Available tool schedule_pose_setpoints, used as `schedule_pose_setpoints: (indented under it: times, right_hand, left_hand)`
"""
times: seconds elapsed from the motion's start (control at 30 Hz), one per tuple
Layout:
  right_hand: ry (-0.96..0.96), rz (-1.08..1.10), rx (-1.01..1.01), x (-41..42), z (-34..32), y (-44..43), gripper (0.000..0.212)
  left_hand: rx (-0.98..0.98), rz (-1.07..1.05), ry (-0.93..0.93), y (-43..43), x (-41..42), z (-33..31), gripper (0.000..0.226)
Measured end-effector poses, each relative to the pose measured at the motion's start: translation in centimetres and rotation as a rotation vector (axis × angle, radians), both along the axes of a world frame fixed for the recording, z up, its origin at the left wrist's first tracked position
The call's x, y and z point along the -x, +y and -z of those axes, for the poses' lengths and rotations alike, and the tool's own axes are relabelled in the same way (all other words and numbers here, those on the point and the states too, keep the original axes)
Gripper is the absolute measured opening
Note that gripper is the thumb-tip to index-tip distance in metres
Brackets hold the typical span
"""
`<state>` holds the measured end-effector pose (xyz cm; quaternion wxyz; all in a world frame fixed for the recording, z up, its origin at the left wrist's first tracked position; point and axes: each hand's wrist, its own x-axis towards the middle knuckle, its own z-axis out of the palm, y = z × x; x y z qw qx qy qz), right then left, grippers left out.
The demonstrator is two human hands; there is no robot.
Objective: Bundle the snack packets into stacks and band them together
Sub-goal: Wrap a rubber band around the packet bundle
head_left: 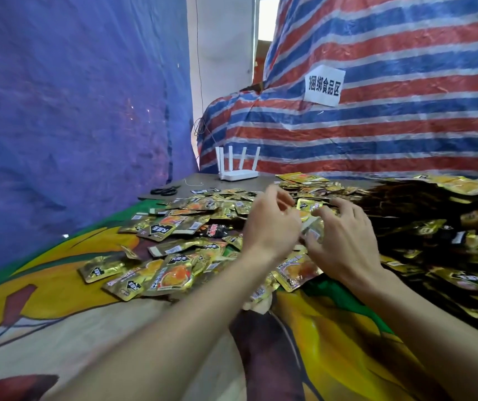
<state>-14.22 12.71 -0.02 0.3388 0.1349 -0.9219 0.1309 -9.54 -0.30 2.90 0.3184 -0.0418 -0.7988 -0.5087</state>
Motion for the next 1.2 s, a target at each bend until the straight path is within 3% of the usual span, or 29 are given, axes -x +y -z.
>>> schedule_pose_setpoints:
  times: [0.1, 0.2, 0.3, 0.37, 0.47, 0.6, 0.7, 0.77, 0.83, 0.97, 1.03, 1.2]
  right_hand:
    - [-0.026, -0.134, -0.015, 0.2, -0.8, -1.8, 0.047]
    - [-0.107, -0.246, -0.052, 1.7, -1.3, -4.4, 0.052]
    - [-0.157, -0.256, -0.088, 4.6, -1.5, -7.5, 0.057]
    - [-0.196, -0.247, -0.104, 6.7, -1.6, -9.5, 0.06]
    - [-0.267, -0.234, -0.19, 10.1, -1.3, -11.8, 0.07]
    - [-0.391, -0.197, -0.232, 13.8, -0.5, -13.6, 0.084]
    - [-0.477, -0.131, -0.188, 15.7, 0.0, -14.4, 0.074]
    - [-0.43, -0.076, -0.194, 16.4, 0.3, -14.5, 0.047]
    - [-0.342, -0.043, -0.227, 16.4, 0.6, -14.5, 0.027]
    - [-0.223, -0.053, -0.271, 15.1, 0.5, -14.2, 0.029]
    - [-0.199, -0.103, -0.232, 14.3, 0.0, -13.9, 0.031]
    - [-0.164, -0.243, -0.056, 11.4, -1.0, -13.4, 0.012]
  left_hand:
    - [0.289, -0.054, -0.036, -4.9, 1.3, -2.1, 0.015]
    - [0.569, -0.245, -0.263, -10.6, 3.6, -1.7, 0.029]
    - [0.503, -0.304, -0.481, -15.4, 5.9, -0.1, 0.048]
    - [0.49, -0.314, -0.576, -17.0, 7.5, 1.2, 0.079]
    - [0.644, -0.315, -0.741, -17.5, 9.9, 3.1, 0.124]
    - [0.764, -0.345, -0.845, -18.3, 12.6, 3.6, 0.142]
    - [0.803, -0.346, -0.814, -19.6, 13.8, 3.2, 0.136]
    - [0.759, -0.285, -0.774, -20.5, 14.3, 3.2, 0.122]
    - [0.87, -0.297, -0.737, -20.9, 14.4, 3.2, 0.105]
    - [1.289, -0.273, -0.632, -20.9, 14.5, 3.1, 0.072]
    - [1.363, -0.212, -0.644, -20.4, 14.6, 2.8, 0.058]
    - [1.374, -0.144, -0.682, -18.8, 14.7, 1.6, 0.028]
